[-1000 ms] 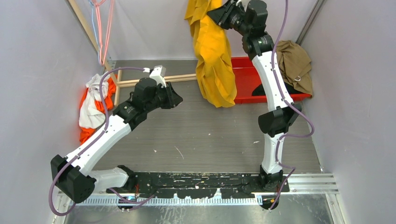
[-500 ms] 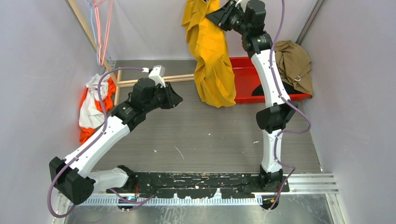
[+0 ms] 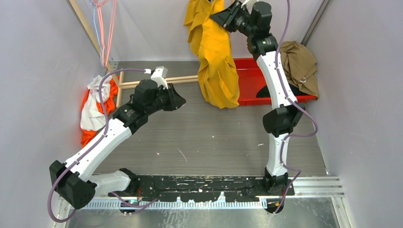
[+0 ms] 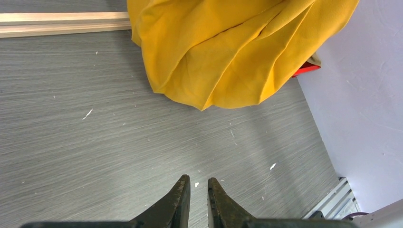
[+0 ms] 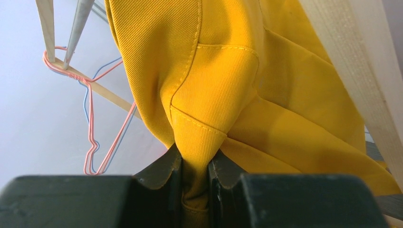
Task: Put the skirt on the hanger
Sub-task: Place the hanger at the clothesline, then pick up the hanger from the clothesline.
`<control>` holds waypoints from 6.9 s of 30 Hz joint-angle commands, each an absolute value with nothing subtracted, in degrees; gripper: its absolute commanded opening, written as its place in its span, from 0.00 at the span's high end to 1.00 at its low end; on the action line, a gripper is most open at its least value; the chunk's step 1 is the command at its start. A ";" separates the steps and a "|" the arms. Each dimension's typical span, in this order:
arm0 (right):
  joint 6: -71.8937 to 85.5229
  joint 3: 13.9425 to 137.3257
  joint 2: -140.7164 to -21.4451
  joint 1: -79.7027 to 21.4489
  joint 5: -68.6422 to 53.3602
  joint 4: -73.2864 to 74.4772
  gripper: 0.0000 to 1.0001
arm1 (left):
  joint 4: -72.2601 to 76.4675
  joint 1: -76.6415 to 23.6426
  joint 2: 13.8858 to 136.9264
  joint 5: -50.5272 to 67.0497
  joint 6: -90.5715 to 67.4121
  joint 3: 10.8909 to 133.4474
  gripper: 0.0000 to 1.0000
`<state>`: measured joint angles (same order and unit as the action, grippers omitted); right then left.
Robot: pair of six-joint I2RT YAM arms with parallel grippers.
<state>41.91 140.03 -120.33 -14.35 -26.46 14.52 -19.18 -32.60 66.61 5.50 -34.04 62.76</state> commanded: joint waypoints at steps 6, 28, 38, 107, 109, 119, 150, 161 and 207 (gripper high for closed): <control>36.75 137.31 -112.95 -13.88 -23.19 17.26 0.69 | -17.04 -32.36 65.09 6.81 -34.61 62.25 0.79; 23.63 139.26 -104.95 -13.58 -12.27 39.15 0.28 | -15.01 -32.43 65.37 7.48 -35.96 62.05 0.80; 18.66 125.12 -93.83 -13.54 -5.59 42.15 0.26 | -16.36 -32.45 70.51 5.73 -33.48 65.90 0.80; 12.13 99.63 -91.10 -6.94 -21.30 18.11 0.23 | 19.25 -16.08 144.88 20.90 -25.31 135.74 0.83; 11.75 101.08 -91.04 -6.94 -21.84 16.80 0.23 | 19.68 -15.87 144.53 20.85 -25.46 134.47 0.84; 15.14 107.35 -95.06 -6.94 -24.91 2.40 0.24 | 22.21 -14.94 137.73 21.23 -27.61 123.07 0.83; 18.68 128.69 -115.71 -9.99 -34.49 2.84 0.49 | 27.06 -17.95 112.98 21.80 -31.69 86.03 0.82; 14.99 130.41 -116.94 -12.45 -29.41 9.18 0.35 | 27.46 -17.73 112.39 22.32 -31.54 84.92 0.82; 28.25 109.83 -107.40 -16.63 -18.88 -39.04 0.99 | 27.35 -15.72 104.34 22.76 -30.55 78.22 0.83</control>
